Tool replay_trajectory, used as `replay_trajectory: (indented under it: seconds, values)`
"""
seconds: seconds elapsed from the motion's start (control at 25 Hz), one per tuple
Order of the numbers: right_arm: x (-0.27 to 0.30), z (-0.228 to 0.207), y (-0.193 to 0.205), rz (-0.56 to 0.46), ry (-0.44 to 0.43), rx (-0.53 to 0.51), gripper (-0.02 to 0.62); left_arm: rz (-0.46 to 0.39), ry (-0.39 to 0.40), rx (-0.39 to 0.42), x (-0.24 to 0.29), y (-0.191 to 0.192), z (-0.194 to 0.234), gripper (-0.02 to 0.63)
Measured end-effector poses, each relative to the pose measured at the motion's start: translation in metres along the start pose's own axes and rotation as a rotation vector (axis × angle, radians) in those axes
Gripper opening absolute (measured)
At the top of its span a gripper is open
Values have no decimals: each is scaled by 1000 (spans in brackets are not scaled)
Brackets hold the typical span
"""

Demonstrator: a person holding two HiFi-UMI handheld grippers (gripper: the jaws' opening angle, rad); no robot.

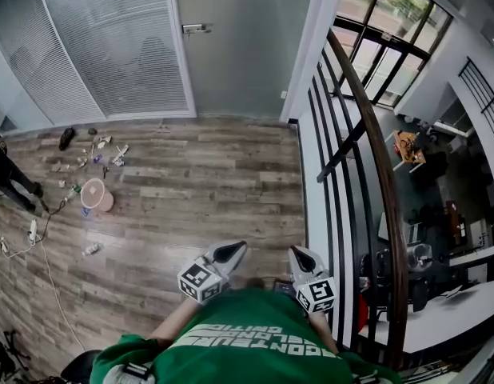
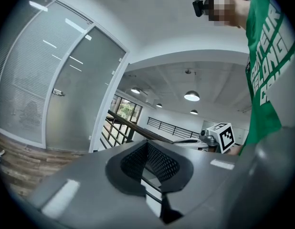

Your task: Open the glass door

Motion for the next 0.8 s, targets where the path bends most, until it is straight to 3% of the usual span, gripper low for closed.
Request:
replay_trajectory:
  seconds: [0.8]
  values:
    - [-28, -55, 23, -2, 2, 45, -8, 34, -45, 2, 27, 22, -40, 15]
Point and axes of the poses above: the fingertips, and each gripper's own axes: x forward along the fingers, z to its left, y out of its underside, the point moved 6 cm from there along -x, backward along the fingers, and after that the axes turned 2 degrees about -z, right-handed, at the moved point
